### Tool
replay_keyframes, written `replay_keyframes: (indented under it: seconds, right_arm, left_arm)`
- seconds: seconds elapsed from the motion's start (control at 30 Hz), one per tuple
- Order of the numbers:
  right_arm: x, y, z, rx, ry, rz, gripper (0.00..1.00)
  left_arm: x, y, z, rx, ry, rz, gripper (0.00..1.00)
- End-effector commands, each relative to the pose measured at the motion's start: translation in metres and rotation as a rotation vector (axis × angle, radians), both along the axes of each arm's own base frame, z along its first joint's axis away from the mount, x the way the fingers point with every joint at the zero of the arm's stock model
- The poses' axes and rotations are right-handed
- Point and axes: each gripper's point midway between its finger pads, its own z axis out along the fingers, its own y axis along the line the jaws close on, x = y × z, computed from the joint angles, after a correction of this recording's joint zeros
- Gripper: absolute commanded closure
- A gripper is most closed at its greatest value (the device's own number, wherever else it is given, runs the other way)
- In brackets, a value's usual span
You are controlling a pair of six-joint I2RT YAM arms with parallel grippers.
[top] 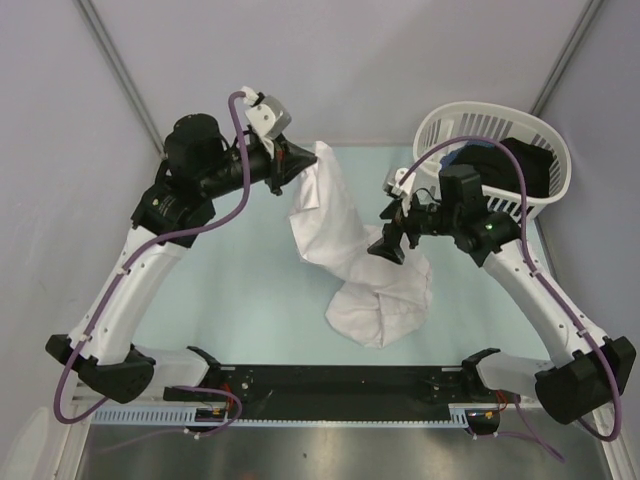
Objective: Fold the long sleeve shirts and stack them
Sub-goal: Flatten the shirt out
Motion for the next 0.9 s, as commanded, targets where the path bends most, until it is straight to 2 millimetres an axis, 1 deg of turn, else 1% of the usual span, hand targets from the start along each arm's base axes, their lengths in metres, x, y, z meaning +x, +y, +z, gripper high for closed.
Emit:
replay_keyframes:
  seconds: [0.0, 0.03, 0.07, 0.1, 0.13, 0.17, 0.23, 0.27, 0.3, 0.33, 0.37, 0.4, 0.43, 0.5, 0.53, 0.57, 0.6, 0.63, 0.67, 0.7, 0.73, 0.8, 0.83, 0.87]
  right_arm:
    - [0.003, 0.026, 0.015, 0.049, -0.151, 0.077, 0.00]
    - [-0.001, 0.035, 0.011, 0.050, -0.156, 0.102, 0.00]
    - [0.001, 0.041, 0.006, 0.044, -0.158, 0.106, 0.00]
    - [0.007, 0.046, 0.003, 0.045, -0.187, 0.095, 0.00]
    - [0.005, 0.054, 0.001, 0.045, -0.198, 0.112, 0.00]
    - [0.011, 0.059, -0.007, 0.029, -0.210, 0.124, 0.00]
    - [0.017, 0.068, -0.008, 0.030, -0.241, 0.140, 0.01]
    - [0.019, 0.071, -0.017, 0.010, -0.227, 0.161, 0.02]
    - [0.018, 0.072, -0.019, -0.001, -0.225, 0.179, 0.05]
    - [0.017, 0.075, -0.018, -0.006, -0.226, 0.201, 0.14]
    - [0.012, 0.075, -0.024, -0.024, -0.216, 0.229, 0.19]
    - [0.009, 0.076, -0.026, -0.028, -0.218, 0.243, 0.24]
    - [0.004, 0.076, -0.030, -0.034, -0.217, 0.260, 0.32]
    - [-0.001, 0.073, -0.033, -0.044, -0.231, 0.277, 0.39]
    - [-0.004, 0.073, -0.034, -0.048, -0.233, 0.289, 0.48]
    - [-0.005, 0.072, -0.036, -0.057, -0.230, 0.296, 0.55]
    - [-0.005, 0.072, -0.038, -0.064, -0.235, 0.300, 0.70]
    - [-0.003, 0.072, -0.039, -0.069, -0.236, 0.298, 0.79]
    - [0.002, 0.071, -0.037, -0.078, -0.244, 0.280, 0.92]
    - [0.006, 0.070, -0.038, -0.086, -0.238, 0.264, 1.00]
    - [0.010, 0.068, -0.035, -0.087, -0.245, 0.246, 1.00]
    - [0.028, 0.056, -0.023, -0.096, -0.264, 0.176, 1.00]
    - [0.038, 0.047, -0.018, -0.101, -0.270, 0.128, 1.00]
    - [0.056, 0.029, -0.009, -0.100, -0.284, 0.051, 1.00]
  left_arm:
    - [0.026, 0.019, 0.034, -0.121, -0.029, 0.206, 1.00]
    - [0.028, 0.020, 0.034, -0.128, -0.025, 0.220, 1.00]
    - [0.031, 0.022, 0.035, -0.138, -0.020, 0.237, 1.00]
    - [0.030, 0.022, 0.037, -0.142, -0.024, 0.234, 1.00]
    - [0.029, 0.021, 0.038, -0.143, -0.024, 0.226, 1.00]
    - [0.027, 0.019, 0.040, -0.148, -0.032, 0.215, 1.00]
    - [0.025, 0.019, 0.043, -0.169, -0.015, 0.215, 1.00]
    - [0.028, 0.022, 0.043, -0.171, -0.010, 0.239, 1.00]
    - [0.030, 0.024, 0.043, -0.170, -0.006, 0.257, 1.00]
    - [0.032, 0.026, 0.041, -0.165, 0.003, 0.273, 1.00]
    - [0.037, 0.030, 0.040, -0.165, 0.006, 0.300, 1.00]
    - [0.038, 0.033, 0.041, -0.169, 0.010, 0.310, 1.00]
    - [0.039, 0.034, 0.039, -0.173, 0.024, 0.317, 1.00]
    - [0.043, 0.040, 0.038, -0.176, 0.032, 0.342, 1.00]
    - [0.044, 0.041, 0.035, -0.173, 0.045, 0.348, 1.00]
    - [0.046, 0.044, 0.036, -0.174, 0.045, 0.358, 1.00]
    - [0.046, 0.044, 0.035, -0.174, 0.050, 0.357, 1.00]
    - [0.048, 0.045, 0.034, -0.174, 0.049, 0.363, 1.00]
    - [0.048, 0.046, 0.035, -0.174, 0.047, 0.366, 1.00]
    - [0.050, 0.047, 0.033, -0.168, 0.047, 0.377, 1.00]
    - [0.051, 0.051, 0.034, -0.168, 0.044, 0.391, 1.00]
    - [0.053, 0.055, 0.030, -0.154, 0.047, 0.402, 1.00]
    - [0.056, 0.061, 0.028, -0.148, 0.049, 0.416, 1.00]
    - [0.055, 0.062, 0.025, -0.141, 0.051, 0.412, 1.00]
